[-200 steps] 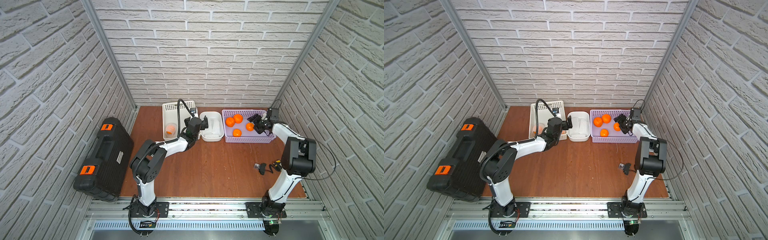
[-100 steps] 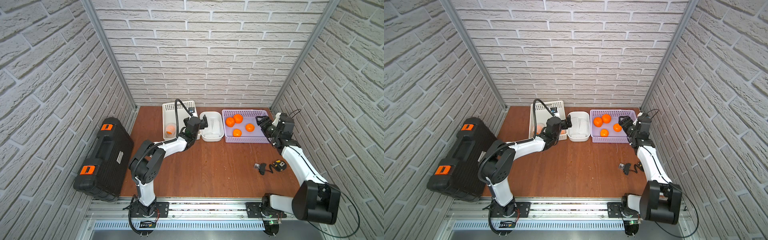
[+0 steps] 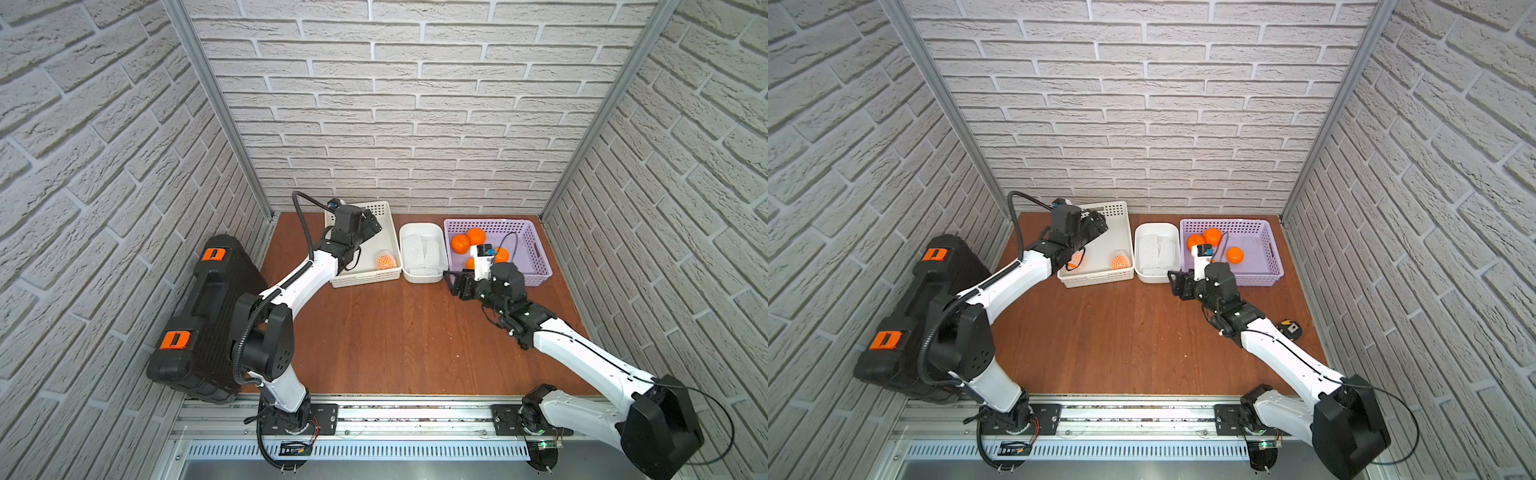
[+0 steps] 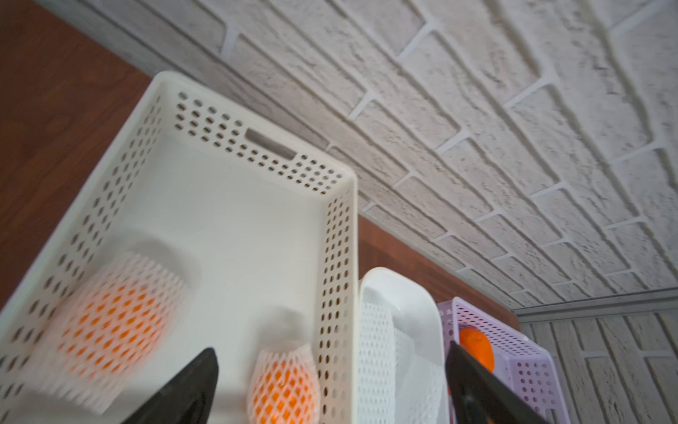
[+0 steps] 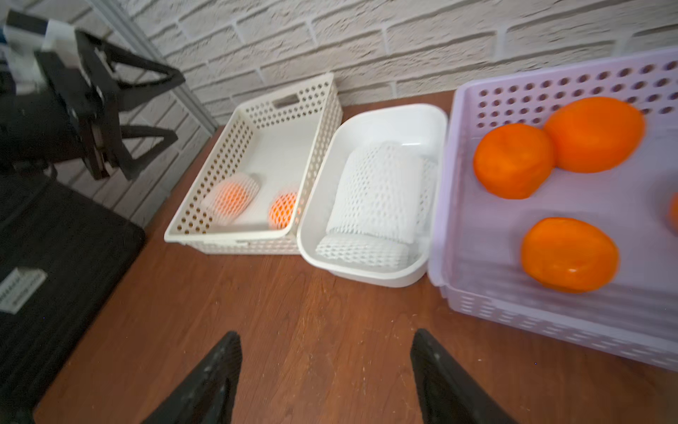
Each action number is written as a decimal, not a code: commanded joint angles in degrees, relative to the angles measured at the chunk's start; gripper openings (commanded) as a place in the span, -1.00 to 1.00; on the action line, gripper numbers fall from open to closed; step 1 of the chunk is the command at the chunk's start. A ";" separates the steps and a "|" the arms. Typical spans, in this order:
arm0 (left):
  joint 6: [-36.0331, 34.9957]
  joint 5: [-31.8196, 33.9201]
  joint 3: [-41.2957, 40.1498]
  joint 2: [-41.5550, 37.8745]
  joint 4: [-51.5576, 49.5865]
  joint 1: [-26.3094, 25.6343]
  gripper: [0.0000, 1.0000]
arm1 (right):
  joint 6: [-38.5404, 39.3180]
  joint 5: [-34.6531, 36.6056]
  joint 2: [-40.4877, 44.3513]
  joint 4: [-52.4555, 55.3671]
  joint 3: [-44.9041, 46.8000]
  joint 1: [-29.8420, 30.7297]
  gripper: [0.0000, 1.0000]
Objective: Remove foam nets from oranges
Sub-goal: Adjust the orange in the basket.
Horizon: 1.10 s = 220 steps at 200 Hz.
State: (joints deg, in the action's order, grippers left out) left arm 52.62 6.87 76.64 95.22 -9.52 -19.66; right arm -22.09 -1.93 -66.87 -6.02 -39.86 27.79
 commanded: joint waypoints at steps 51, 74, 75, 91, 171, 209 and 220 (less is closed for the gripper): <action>-21.70 -2.76 28.93 15.59 -49.71 3.81 0.89 | 10.76 3.61 -8.12 -4.71 -3.21 12.80 0.39; -26.64 -1.34 34.94 20.62 -55.46 4.22 0.87 | 10.20 2.74 -6.82 -4.96 -2.10 12.79 0.40; -26.93 -1.25 35.27 20.75 -55.58 4.25 0.87 | 10.21 2.69 -6.80 -4.92 -2.13 12.80 0.40; -28.49 0.45 39.53 23.79 -57.59 4.98 0.87 | 10.35 2.63 -6.60 -4.01 -2.64 12.81 0.40; -31.33 2.61 60.84 41.33 -64.13 6.21 0.77 | 10.17 1.67 -8.80 -3.00 -3.79 12.81 0.40; -30.29 4.18 63.36 44.12 -65.93 6.41 0.78 | 10.01 1.59 -9.54 -2.92 -4.18 12.81 0.40; -30.04 4.75 63.35 44.48 -65.90 6.30 0.78 | 9.97 1.41 -9.81 -2.94 -4.27 12.81 0.40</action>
State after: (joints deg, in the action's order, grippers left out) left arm 22.57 9.56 138.41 138.80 -72.07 -13.76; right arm -12.60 -0.05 -75.83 -7.49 -42.52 40.60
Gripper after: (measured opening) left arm 0.892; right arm 0.699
